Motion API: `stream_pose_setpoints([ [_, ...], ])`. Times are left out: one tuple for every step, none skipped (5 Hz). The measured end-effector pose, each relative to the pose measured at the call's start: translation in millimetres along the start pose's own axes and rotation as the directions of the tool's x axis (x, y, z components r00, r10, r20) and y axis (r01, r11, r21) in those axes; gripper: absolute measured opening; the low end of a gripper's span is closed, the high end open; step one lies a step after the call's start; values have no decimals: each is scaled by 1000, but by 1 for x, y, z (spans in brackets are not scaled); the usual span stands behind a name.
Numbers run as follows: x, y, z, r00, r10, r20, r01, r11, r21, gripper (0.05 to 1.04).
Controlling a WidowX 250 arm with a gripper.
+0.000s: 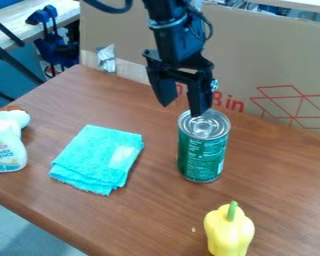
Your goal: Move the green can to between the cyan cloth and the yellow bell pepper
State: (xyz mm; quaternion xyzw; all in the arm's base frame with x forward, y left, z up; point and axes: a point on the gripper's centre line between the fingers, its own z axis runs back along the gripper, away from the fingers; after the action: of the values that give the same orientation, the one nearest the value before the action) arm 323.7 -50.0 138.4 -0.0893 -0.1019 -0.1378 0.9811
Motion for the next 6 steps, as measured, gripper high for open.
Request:
stream_pose_setpoints([
  [0,-2,-17,999,-9,-40,10,1000,16,1002],
  [7,2,-25,999,-12,-49,14,999,31,1002],
  [16,4,-28,998,-28,-48,31,998,47,1002],
  [20,7,-27,999,-24,-48,27,997,79,1002],
  [24,8,-28,999,-23,-34,27,993,118,1002],
  [18,6,-35,998,-3,-58,11,990,143,1002],
])
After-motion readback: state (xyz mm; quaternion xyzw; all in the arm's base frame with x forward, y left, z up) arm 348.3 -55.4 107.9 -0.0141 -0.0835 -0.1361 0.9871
